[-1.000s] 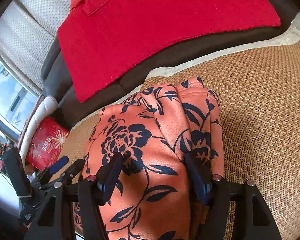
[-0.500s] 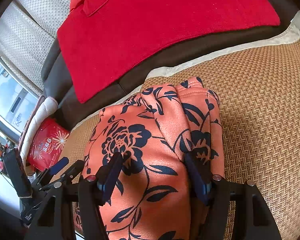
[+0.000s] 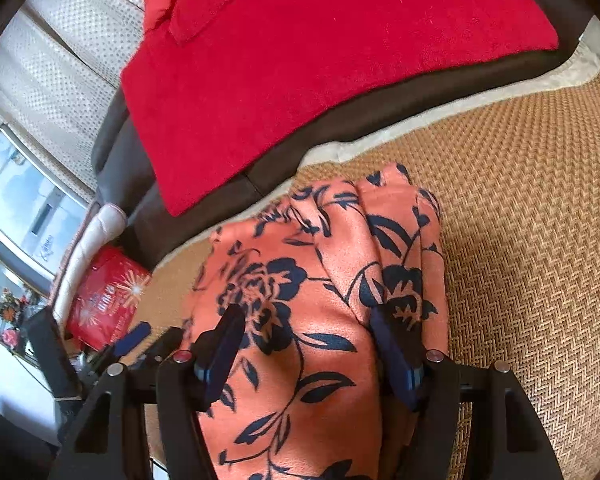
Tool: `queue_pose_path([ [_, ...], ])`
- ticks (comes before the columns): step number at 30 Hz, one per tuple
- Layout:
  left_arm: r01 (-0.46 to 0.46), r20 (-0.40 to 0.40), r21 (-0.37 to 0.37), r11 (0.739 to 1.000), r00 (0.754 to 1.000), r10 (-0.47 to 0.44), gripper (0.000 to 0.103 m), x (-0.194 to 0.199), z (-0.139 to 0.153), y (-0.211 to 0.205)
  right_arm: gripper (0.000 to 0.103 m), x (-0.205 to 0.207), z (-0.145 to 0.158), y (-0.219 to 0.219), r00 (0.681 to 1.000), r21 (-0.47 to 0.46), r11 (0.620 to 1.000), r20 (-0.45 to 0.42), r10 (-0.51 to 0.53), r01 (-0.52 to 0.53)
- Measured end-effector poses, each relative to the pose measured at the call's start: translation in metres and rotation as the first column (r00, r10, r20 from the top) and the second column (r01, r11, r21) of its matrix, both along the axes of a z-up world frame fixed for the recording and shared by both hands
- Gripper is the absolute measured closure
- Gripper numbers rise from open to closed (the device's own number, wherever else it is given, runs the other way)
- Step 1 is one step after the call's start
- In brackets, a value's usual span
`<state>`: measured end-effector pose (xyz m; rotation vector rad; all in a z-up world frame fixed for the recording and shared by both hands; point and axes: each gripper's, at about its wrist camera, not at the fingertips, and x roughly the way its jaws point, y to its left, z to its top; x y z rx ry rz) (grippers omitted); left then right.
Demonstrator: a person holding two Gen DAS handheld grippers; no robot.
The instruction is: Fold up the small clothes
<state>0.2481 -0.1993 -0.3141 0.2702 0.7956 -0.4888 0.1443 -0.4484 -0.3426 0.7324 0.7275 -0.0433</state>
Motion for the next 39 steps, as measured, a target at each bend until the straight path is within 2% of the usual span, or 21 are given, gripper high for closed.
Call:
queue_pose_path([
  [4,0.012,-0.016,-0.041,0.999,1.000,-0.013,0.019,-0.001,0.005,0.001,0.034,-0.013,0.012,-0.002,0.999,-0.018,1.000,0.047,0.000,0.001],
  [7,0.053,-0.070,-0.144,0.988,0.996,-0.063,0.019,0.000,0.011,0.009,0.031,-0.024,0.016,-0.010,0.998,-0.025,0.999,0.059,-0.033,0.035],
  [8,0.062,-0.094,-0.169,0.984,0.992,-0.079,0.016,0.002,0.010,0.011,0.029,-0.029,0.015,-0.016,0.997,-0.017,0.998,0.062,-0.053,0.055],
  [11,0.063,-0.203,-0.235,0.970,0.973,-0.112,0.013,0.008,0.003,0.017,0.028,-0.044,0.009,-0.038,0.992,0.032,0.992,0.046,-0.120,0.119],
  [14,0.016,-0.291,-0.263,0.965,0.952,-0.095,0.013,0.017,-0.008,0.021,0.028,-0.050,-0.002,-0.053,0.990,0.094,0.986,0.021,-0.142,0.140],
  [16,-0.008,-0.326,-0.289,0.957,0.941,-0.091,0.013,0.020,-0.012,0.022,0.028,-0.049,-0.008,-0.058,0.990,0.130,0.982,0.016,-0.139,0.136],
  [20,-0.010,-0.412,-0.335,0.942,0.901,-0.137,0.013,0.024,-0.024,0.019,0.028,-0.035,-0.018,-0.054,0.996,0.184,0.979,-0.007,-0.092,0.092],
  [23,-0.014,-0.453,-0.350,0.937,0.877,-0.157,0.013,0.026,-0.032,0.015,0.028,-0.021,-0.025,-0.045,0.998,0.182,0.982,-0.047,-0.044,0.052],
  [27,-0.043,-0.504,-0.402,0.915,0.844,-0.182,0.014,0.029,-0.042,0.017,0.026,-0.006,-0.027,-0.021,0.998,0.138,0.990,-0.069,0.014,-0.004],
  [28,-0.044,-0.509,-0.415,0.909,0.839,-0.192,0.018,0.029,-0.041,0.018,0.026,-0.004,-0.025,-0.017,0.997,0.125,0.992,-0.071,0.024,-0.015],
  [30,-0.035,-0.499,-0.404,0.914,0.846,-0.188,0.024,0.026,-0.039,0.013,0.026,0.002,-0.023,-0.004,0.996,0.072,0.997,-0.082,0.041,-0.035],
  [32,-0.023,-0.481,-0.394,0.919,0.857,-0.185,0.036,0.023,-0.039,0.010,0.028,0.004,-0.020,0.005,0.995,0.018,0.999,-0.082,0.051,-0.049],
  [33,-0.022,-0.472,-0.397,0.918,0.862,-0.184,0.038,0.023,-0.038,0.011,0.033,0.004,-0.018,0.009,0.995,-0.009,0.998,-0.081,0.055,-0.056],
  [34,-0.021,-0.461,-0.406,0.913,0.868,-0.185,0.044,0.023,-0.036,0.013,0.044,0.003,-0.016,0.013,0.995,-0.038,0.997,-0.078,0.057,-0.060],
  [35,-0.018,-0.451,-0.411,0.912,0.873,-0.186,0.049,0.020,-0.036,0.014,0.049,0.005,-0.014,0.017,0.995,-0.059,0.996,-0.075,0.060,-0.065],
  [37,-0.005,-0.420,-0.413,0.911,0.888,-0.185,0.055,0.016,-0.029,0.016,0.056,0.004,-0.008,0.022,0.997,-0.089,0.994,-0.055,0.058,-0.063],
  [39,0.011,-0.383,-0.418,0.909,0.905,-0.187,0.060,0.013,-0.021,0.018,0.058,0.003,-0.002,0.029,0.998,-0.118,0.992,-0.033,0.048,-0.052],
])
